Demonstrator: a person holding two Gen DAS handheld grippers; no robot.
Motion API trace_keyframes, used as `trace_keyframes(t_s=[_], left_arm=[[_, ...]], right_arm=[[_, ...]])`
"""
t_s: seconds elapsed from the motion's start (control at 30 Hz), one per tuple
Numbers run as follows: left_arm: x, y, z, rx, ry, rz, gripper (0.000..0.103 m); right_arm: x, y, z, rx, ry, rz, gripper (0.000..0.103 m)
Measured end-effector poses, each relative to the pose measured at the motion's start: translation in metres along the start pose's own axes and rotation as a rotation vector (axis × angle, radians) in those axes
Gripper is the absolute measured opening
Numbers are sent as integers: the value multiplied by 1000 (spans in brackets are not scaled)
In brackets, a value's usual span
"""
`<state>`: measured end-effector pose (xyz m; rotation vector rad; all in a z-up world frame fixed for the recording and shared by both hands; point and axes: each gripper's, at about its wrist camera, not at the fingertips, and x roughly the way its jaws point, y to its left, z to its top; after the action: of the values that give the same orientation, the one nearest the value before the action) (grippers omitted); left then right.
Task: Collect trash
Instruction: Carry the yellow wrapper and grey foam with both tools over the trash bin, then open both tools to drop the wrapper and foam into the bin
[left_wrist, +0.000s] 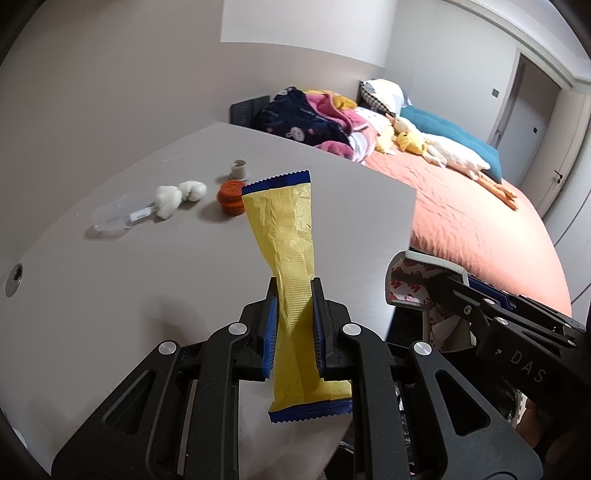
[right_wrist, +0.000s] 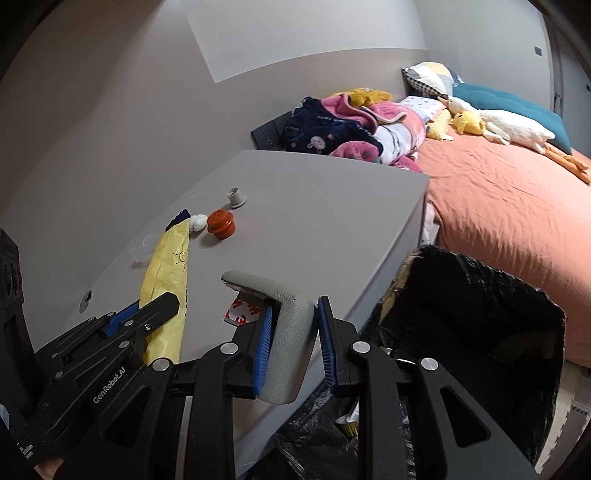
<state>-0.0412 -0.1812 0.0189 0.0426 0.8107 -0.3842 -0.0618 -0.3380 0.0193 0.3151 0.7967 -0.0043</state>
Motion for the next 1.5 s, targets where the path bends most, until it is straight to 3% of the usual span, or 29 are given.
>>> trace_keyframes(t_s=[0.6,1.17,1.2,1.23,1.27,1.3,1.33,1.5], left_arm=[[2,-57,4,96,8,-84,16],[26,-122,1,205,70,-191,16],[28,-124,0,210,78,-194,17],[32,-128,-2,221,96,-205,18],[35,-131,-3,231,112,-212,38],[39,-134,-5,234,125,-211,79],[40,-135,-5,233,126,-201,96],[43,-136,-4,229,126,-194,96]], right_arm=[[-42,-55,-3,81,-56,-62,26],[-68,-128,-13,207,-62,-169,26],[-68,-133,-14,216,-57,-180,27],[-69,-136,-14,222,-55,-186,35],[-70,-142,-14,237,-51,-199,43],[-72,-145,-15,249,-55,-208,62],[-75,-150,-16,264,-69,-215,69],[-86,-173,-18,325,-107,-241,70]])
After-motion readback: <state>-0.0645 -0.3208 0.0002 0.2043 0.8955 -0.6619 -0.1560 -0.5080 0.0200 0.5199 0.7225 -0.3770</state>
